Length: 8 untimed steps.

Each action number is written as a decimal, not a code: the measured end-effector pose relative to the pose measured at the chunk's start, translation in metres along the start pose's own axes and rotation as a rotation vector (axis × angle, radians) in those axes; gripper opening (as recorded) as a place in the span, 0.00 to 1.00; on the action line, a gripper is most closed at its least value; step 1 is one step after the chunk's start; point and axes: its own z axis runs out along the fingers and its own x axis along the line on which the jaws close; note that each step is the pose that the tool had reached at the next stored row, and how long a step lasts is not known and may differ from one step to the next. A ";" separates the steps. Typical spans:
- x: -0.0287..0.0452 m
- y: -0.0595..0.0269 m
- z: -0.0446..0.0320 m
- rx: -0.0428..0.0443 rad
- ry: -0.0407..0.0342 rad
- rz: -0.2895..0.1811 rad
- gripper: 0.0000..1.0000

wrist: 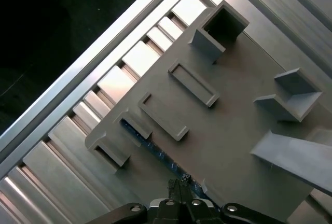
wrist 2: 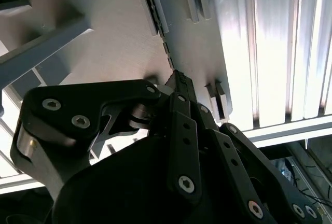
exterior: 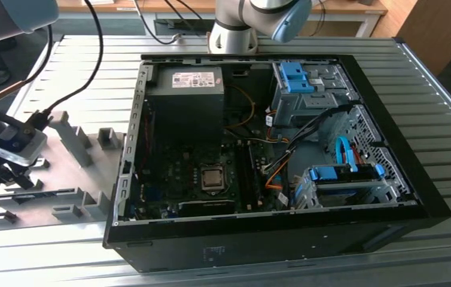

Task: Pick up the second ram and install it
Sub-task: 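Pick up the second ram and move it above second insertion slot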

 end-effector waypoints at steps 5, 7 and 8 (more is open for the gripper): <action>0.0000 0.0000 0.0000 0.0001 0.0010 -0.033 0.11; 0.0000 0.0000 0.0000 0.0002 0.0014 -0.045 0.11; 0.0000 0.0000 0.0000 0.0002 0.0017 -0.052 0.11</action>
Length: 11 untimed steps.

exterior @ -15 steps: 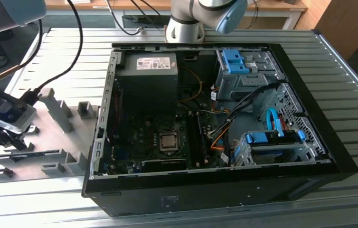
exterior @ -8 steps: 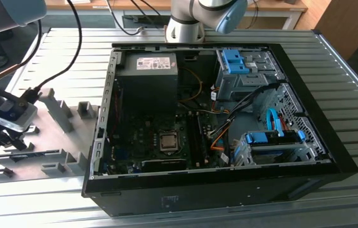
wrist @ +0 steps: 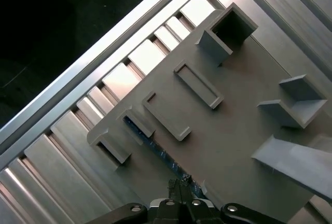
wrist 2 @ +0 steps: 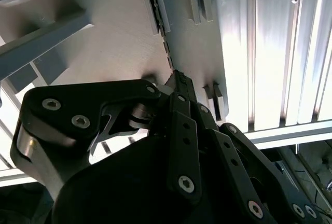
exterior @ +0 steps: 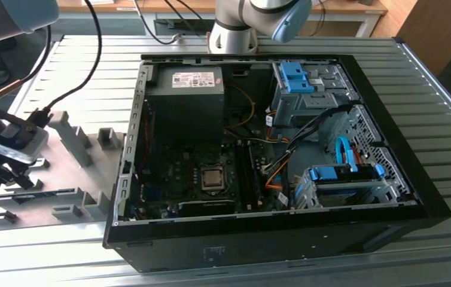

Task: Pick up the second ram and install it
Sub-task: 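Pick up the second ram and move it above second insertion slot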

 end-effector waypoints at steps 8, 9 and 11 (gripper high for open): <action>0.0000 0.0000 0.0000 0.0004 0.0027 -0.087 0.11; 0.0000 0.0000 0.0000 0.0004 0.0029 -0.094 0.11; 0.0000 0.0000 0.0000 0.0005 0.0034 -0.109 0.11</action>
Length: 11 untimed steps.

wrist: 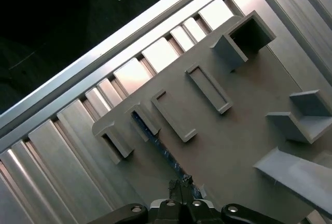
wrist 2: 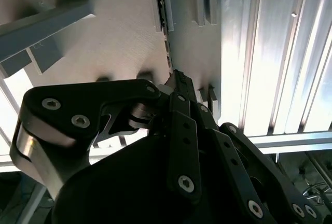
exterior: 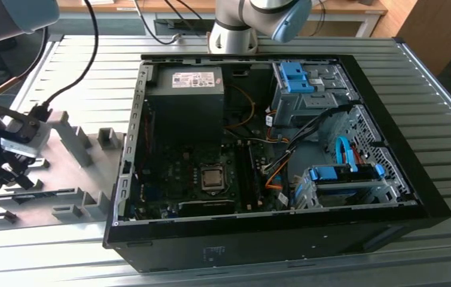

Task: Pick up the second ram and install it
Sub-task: 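Pick up the second ram and move it above second insertion slot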

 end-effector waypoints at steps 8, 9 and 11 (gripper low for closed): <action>0.0000 0.0000 0.0000 0.0002 0.0017 -0.054 0.11; 0.0000 0.0000 0.0000 0.0003 0.0019 -0.061 0.11; 0.0000 0.0000 0.0000 0.0004 0.0024 -0.074 0.11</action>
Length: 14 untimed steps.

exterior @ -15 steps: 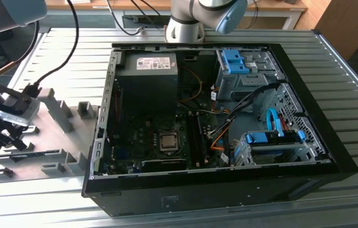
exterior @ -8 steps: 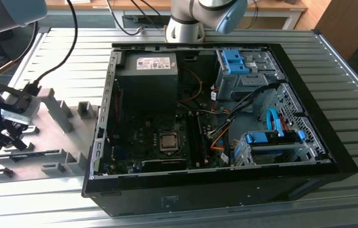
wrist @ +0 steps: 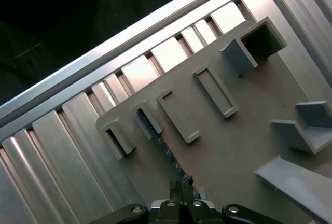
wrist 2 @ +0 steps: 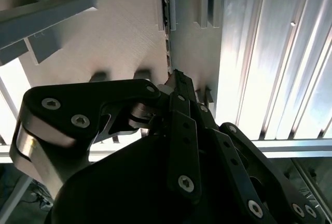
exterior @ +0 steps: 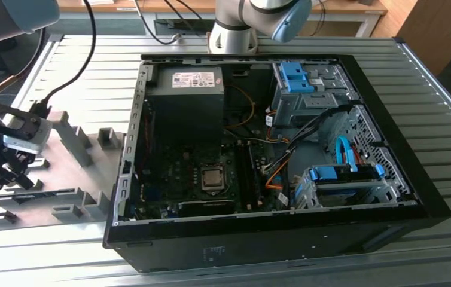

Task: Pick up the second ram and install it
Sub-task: 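Pick up the second ram and move it above second insertion slot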

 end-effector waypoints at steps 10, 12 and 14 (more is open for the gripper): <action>0.0000 0.0000 0.0000 0.0003 0.0019 -0.064 0.11; 0.0000 0.0000 0.0000 0.0003 0.0025 -0.078 0.11; 0.0000 0.0000 0.0000 0.0004 0.0030 -0.093 0.11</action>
